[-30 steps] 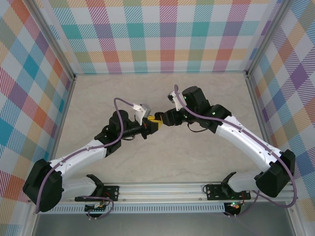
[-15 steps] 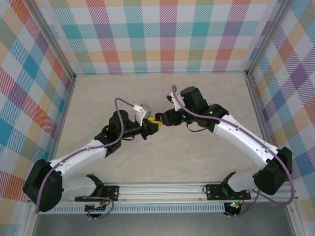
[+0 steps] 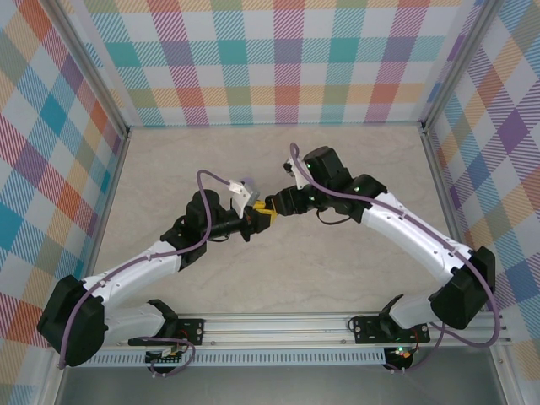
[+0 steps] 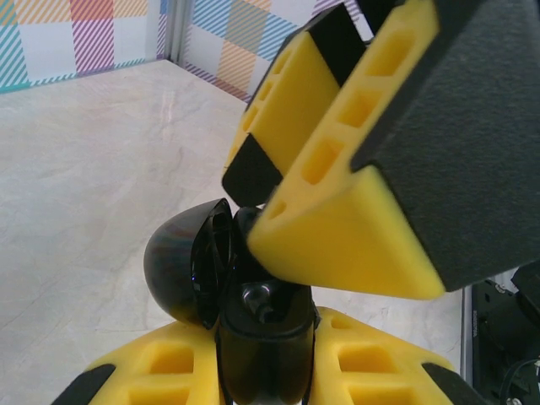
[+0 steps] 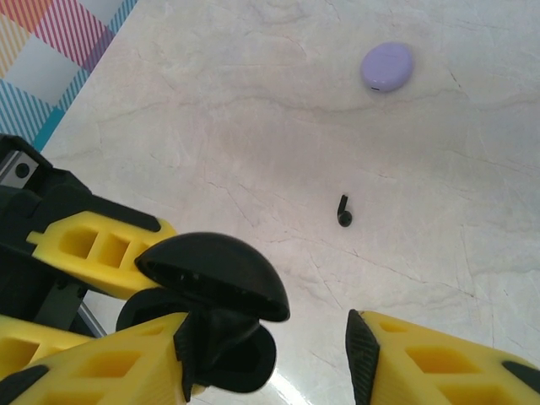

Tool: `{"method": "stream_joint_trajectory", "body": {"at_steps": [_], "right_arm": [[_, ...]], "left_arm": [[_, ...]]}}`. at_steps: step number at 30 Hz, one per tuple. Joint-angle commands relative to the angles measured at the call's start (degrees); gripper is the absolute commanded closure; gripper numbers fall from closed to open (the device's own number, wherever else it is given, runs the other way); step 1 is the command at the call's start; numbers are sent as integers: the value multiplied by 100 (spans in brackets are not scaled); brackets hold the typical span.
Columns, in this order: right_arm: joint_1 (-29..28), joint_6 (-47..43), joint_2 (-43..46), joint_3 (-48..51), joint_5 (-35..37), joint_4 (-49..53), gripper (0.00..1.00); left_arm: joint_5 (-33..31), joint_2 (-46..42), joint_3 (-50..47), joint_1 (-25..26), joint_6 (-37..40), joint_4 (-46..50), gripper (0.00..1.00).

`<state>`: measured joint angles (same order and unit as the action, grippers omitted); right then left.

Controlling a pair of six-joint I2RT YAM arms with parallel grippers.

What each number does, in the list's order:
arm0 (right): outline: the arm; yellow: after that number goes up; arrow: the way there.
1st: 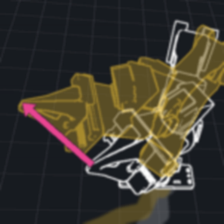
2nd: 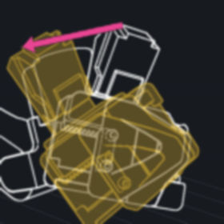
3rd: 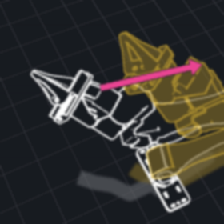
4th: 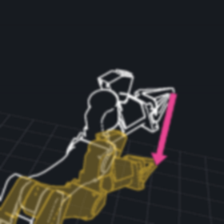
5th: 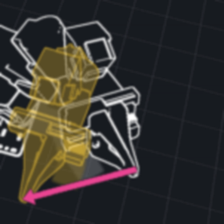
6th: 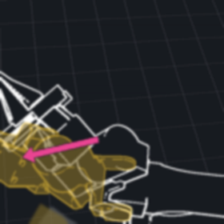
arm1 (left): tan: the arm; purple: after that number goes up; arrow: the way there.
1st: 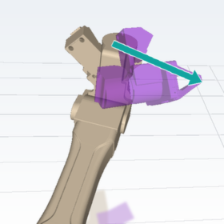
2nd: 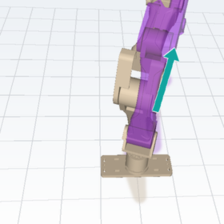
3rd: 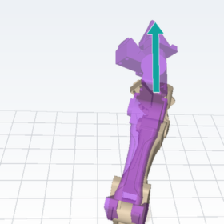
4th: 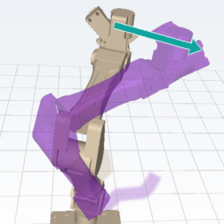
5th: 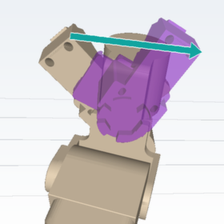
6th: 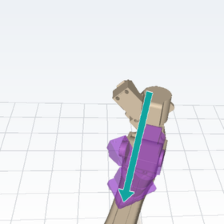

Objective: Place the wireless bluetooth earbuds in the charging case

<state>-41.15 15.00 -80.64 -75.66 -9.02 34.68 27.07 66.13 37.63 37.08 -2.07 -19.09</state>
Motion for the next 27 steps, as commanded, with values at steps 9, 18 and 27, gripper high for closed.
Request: {"method": "stream_joint_trajectory", "body": {"at_steps": [9,18,27], "right_arm": [[-25,55,-6,-181,26,74,45],[-16,306,495,115,983,-50,40],[170,524,278,227,1308,194,39]], "left_arm": [[-267,-192,42,98,189,86,100],[-630,-466,-24,98,256,487,100],[-761,-1187,-63,97,306,1061,100]]}}
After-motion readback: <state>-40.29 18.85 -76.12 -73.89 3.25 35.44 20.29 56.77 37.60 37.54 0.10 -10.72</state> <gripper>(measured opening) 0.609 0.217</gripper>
